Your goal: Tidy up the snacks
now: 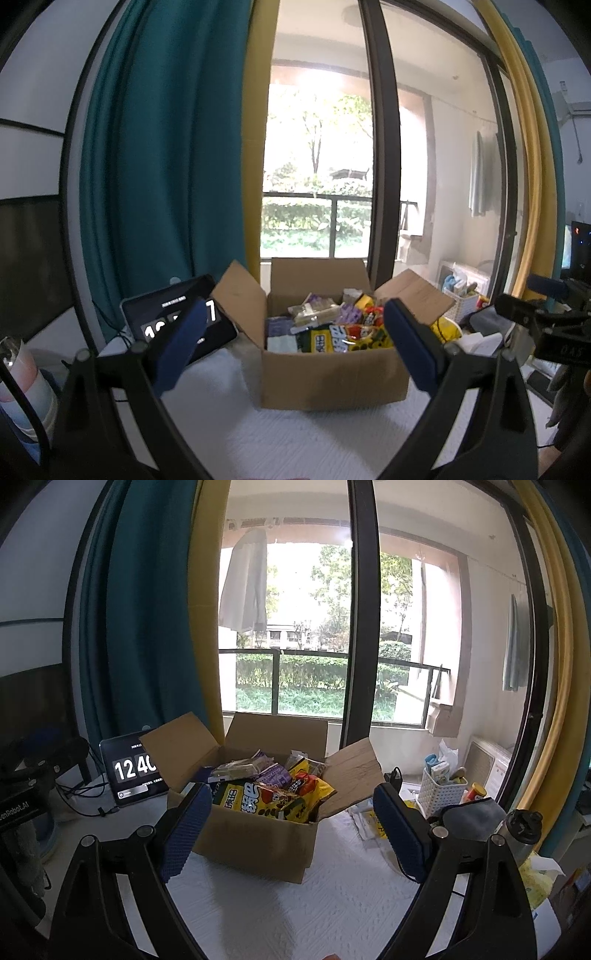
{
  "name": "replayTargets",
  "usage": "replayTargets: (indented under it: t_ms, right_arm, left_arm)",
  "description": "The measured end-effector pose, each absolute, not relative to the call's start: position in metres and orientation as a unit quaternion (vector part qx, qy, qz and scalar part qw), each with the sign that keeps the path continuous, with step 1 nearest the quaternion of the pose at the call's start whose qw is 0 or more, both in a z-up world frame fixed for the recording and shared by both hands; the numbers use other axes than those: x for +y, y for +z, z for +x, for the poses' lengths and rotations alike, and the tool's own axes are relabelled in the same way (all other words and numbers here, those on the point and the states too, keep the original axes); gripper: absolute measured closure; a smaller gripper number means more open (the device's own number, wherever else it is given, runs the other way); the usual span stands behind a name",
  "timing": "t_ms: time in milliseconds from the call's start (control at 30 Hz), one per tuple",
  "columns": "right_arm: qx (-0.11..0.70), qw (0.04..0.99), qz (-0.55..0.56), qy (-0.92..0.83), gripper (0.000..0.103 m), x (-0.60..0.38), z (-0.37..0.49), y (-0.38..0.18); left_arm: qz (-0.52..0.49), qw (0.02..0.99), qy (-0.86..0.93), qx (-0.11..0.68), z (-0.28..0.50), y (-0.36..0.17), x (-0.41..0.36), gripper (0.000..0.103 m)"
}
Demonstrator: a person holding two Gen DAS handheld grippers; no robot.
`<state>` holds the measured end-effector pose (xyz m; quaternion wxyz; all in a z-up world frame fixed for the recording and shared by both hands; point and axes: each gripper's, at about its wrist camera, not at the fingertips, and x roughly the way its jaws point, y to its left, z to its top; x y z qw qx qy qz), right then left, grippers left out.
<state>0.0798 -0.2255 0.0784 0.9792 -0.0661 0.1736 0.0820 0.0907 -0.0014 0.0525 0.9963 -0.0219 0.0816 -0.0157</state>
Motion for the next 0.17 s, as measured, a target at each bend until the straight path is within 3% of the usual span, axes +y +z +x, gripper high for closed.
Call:
replayTargets:
  t_ms: [167]
  right_arm:
    - [0.185, 0.978, -0.052, 0.084, 0.012, -0.2306, 0.0883, 0.0693]
  left_arm:
    - [-0.014, 0.996, -0.012, 0.083, 0.0991, 0.0479, -0.006, 0.006]
